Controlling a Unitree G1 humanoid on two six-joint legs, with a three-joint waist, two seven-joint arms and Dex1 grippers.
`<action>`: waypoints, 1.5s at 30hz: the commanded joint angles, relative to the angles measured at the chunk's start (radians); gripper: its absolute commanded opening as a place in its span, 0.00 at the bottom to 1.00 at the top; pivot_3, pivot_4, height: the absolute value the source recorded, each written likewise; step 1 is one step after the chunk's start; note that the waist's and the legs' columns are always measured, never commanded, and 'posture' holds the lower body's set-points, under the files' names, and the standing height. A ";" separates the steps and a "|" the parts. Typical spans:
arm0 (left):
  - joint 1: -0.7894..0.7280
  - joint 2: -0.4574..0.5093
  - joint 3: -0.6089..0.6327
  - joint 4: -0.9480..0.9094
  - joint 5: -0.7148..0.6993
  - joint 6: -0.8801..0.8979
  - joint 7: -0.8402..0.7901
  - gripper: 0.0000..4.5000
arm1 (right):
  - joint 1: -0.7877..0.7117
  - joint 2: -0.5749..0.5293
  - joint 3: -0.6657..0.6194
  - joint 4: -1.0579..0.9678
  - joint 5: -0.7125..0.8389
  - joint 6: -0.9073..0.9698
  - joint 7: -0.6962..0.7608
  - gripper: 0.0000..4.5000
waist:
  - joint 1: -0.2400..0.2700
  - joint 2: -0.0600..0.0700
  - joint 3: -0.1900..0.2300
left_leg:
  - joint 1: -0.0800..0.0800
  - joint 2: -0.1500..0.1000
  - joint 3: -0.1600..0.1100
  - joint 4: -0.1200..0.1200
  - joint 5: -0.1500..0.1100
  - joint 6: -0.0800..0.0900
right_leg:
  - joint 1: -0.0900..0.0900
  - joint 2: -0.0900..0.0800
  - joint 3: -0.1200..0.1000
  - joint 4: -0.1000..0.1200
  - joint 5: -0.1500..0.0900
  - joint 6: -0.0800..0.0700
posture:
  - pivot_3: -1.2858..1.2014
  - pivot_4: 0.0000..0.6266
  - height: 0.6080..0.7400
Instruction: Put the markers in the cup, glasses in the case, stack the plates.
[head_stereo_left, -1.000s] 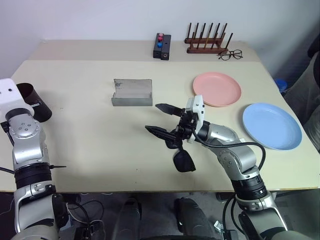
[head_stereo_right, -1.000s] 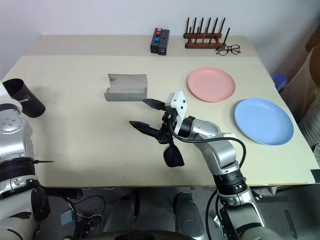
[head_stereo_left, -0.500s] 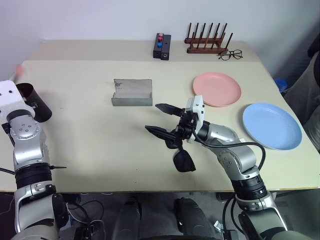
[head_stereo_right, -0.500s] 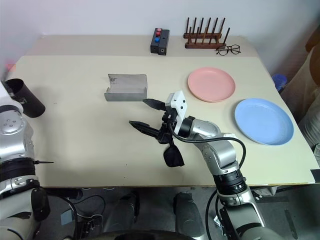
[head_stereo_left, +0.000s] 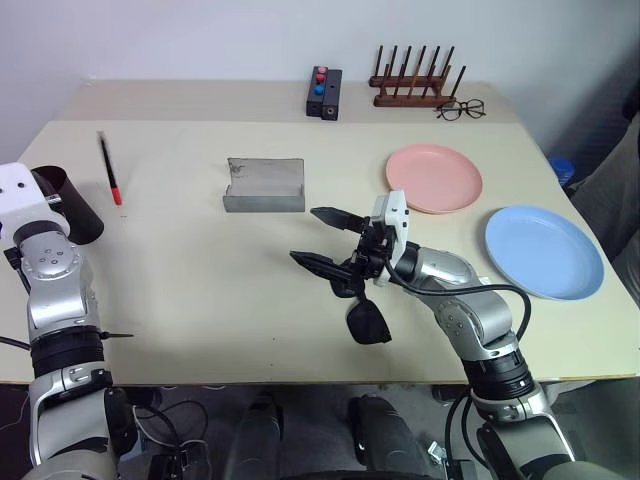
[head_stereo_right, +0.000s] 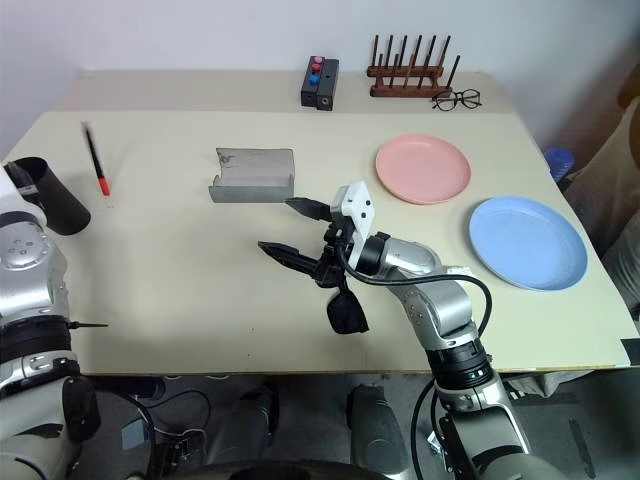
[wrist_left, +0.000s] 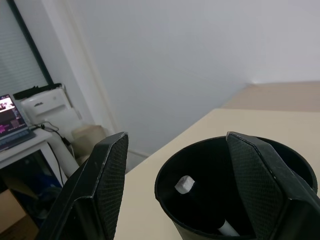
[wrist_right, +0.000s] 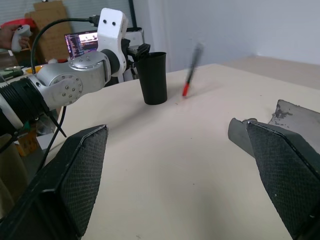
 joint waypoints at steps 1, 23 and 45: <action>-0.005 0.006 0.022 -0.017 -0.005 -0.017 0.009 0.71 | -0.013 0.004 -0.006 -0.045 0.009 -0.012 0.001 1.00 | 0.000 0.000 0.000 | 0.000 0.000 0.000 0.000 0.000 0.000 | 0.000 0.000 0.000 0.000 0.000 0.000 | 0.52 0.24 1.00; -0.393 -0.031 -0.178 0.238 -0.070 0.474 -0.232 0.99 | -0.013 0.013 -0.001 -0.028 -0.009 -0.028 -0.008 1.00 | -0.003 0.000 0.000 | 0.000 0.000 0.000 -0.001 0.000 0.000 | -0.001 0.001 0.000 0.001 0.000 0.001 | 0.52 0.24 1.00; -0.604 -0.065 -0.177 0.751 -0.118 0.422 -0.393 0.94 | 0.004 0.023 0.000 -0.027 -0.025 -0.051 -0.030 1.00 | -0.001 0.000 0.000 | 0.000 0.000 0.000 -0.001 0.000 0.000 | -0.001 0.001 -0.001 0.000 0.000 0.001 | 0.52 0.24 1.00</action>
